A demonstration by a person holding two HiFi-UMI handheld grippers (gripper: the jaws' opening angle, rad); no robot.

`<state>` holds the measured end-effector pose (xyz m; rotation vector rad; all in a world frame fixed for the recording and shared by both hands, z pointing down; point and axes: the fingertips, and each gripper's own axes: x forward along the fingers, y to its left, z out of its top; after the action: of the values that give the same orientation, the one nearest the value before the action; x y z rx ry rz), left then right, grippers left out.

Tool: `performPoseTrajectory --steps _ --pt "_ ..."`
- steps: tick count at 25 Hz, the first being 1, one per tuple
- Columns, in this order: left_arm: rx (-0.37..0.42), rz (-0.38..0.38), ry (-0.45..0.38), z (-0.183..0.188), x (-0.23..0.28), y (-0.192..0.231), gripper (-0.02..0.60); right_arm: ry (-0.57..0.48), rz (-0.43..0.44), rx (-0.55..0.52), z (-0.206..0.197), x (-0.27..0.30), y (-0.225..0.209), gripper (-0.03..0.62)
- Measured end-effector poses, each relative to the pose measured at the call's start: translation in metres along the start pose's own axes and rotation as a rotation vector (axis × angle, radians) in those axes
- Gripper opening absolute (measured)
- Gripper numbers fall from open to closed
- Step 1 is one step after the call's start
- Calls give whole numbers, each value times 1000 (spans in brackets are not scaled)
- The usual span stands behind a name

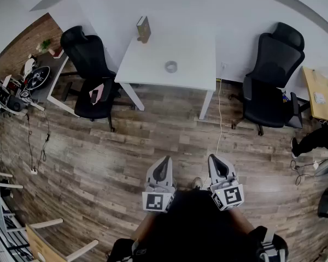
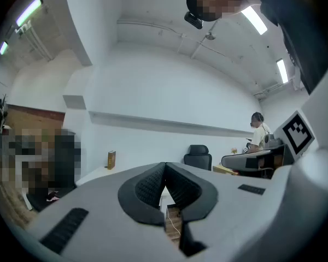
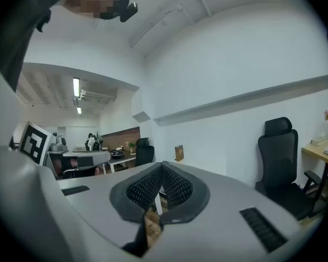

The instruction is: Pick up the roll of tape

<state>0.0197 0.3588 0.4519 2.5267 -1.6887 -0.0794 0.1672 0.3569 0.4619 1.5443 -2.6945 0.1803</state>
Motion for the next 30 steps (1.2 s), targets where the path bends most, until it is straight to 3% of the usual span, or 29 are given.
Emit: performPoseTrajectory --steps 6,9,12,15,21,30 --pt "31 -13 14 -6 -3 3 23 -1 2 -7 0 0 4 12" --pt "-1 -9 5 -2 -2 4 23 0 2 -6 -1 1 6 11" --pt "26 9 -23 1 -7 12 25 -16 3 25 1 3 8 12" --pt "29 11 -61 7 -10 19 150 -45 -8 32 7 4 9 53" --pt "11 29 -55 5 -15 54 150 -32 -32 4 7 25 21 111" --pt "-37 -1 -12 -11 -21 116 147 -14 -78 -13 -1 70 56 112"
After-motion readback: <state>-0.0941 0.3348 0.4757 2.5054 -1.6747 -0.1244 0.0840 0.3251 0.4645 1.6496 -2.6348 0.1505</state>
